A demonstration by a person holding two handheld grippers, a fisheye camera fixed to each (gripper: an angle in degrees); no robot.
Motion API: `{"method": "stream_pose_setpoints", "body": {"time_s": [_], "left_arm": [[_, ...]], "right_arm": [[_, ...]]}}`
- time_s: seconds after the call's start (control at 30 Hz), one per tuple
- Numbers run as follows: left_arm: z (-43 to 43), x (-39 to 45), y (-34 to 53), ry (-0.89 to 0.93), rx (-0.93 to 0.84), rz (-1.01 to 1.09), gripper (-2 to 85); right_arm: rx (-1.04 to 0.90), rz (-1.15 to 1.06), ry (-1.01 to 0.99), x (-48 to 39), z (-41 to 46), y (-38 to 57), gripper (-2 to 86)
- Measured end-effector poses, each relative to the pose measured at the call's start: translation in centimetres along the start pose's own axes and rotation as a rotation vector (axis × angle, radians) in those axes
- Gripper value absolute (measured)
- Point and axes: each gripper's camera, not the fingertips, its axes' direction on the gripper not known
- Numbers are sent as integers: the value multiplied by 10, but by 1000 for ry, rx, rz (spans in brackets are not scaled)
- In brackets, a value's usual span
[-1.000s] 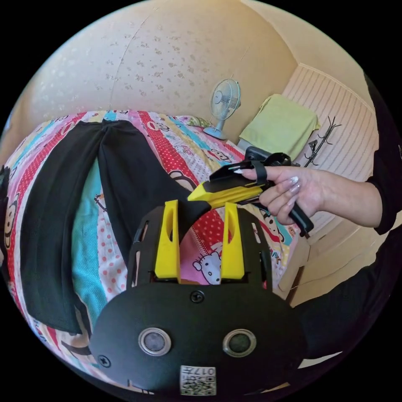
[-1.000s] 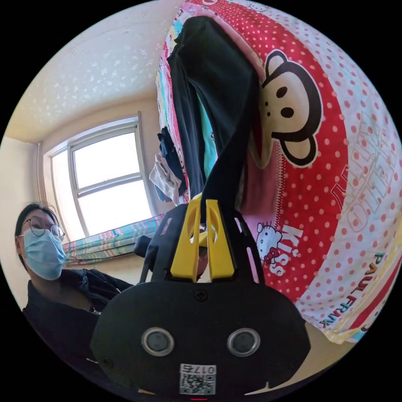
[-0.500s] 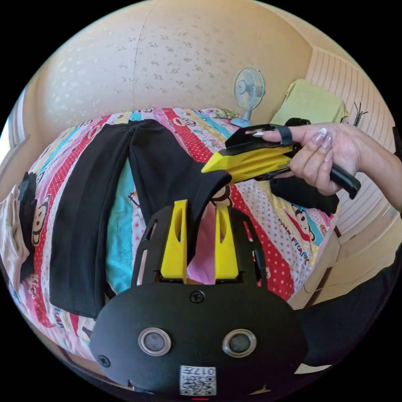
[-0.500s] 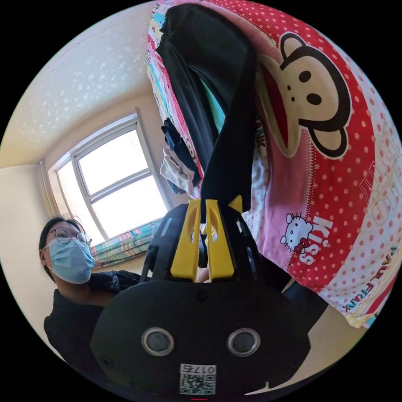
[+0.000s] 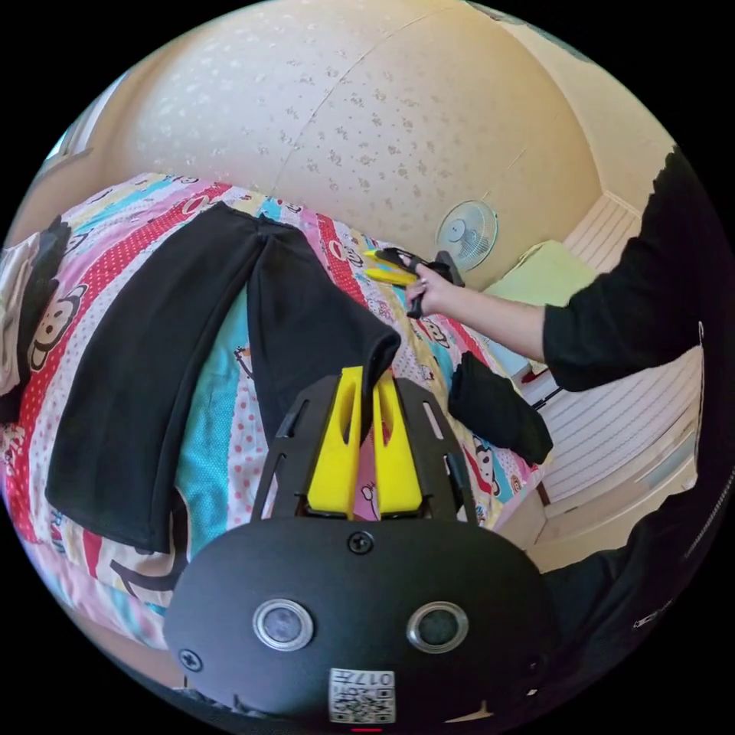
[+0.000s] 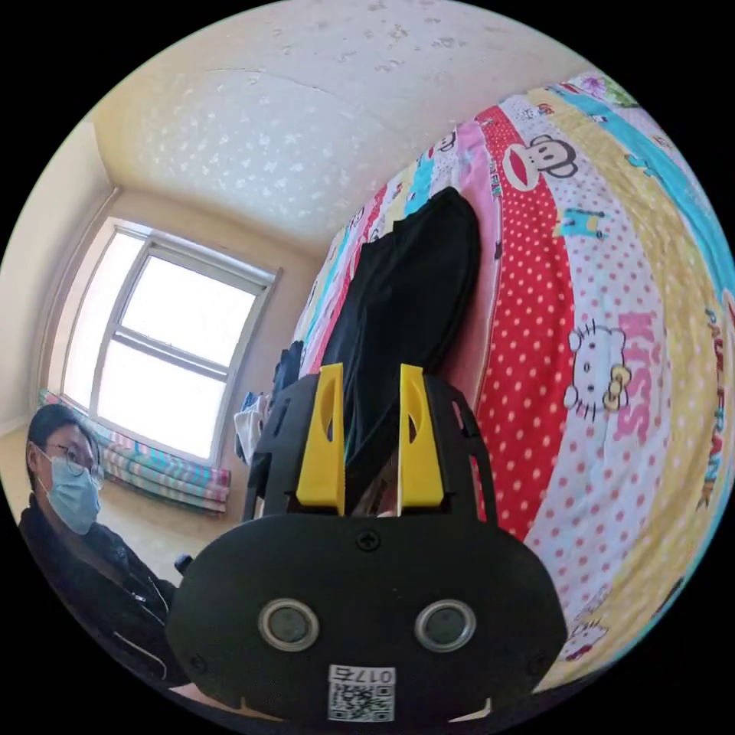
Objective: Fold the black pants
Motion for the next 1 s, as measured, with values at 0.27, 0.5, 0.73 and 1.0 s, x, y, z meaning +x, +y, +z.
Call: {"method": "stream_pose_setpoints", "body": {"time_s": [0.27, 0.5, 0.73, 1.0], "left_arm": [[-54, 5, -29, 95, 50, -102, 7], [-95, -6, -54, 175, 90, -217, 11], [-135, -38, -79, 251, 127, -325, 6], [-181, -55, -111, 281, 133, -355, 5]], "right_arm": [[137, 201, 64, 76, 80, -92, 135], [333, 167, 180, 64, 109, -76, 83], [282, 341, 101, 65, 117, -77, 91], [184, 220, 153, 29, 116, -83, 96]]}}
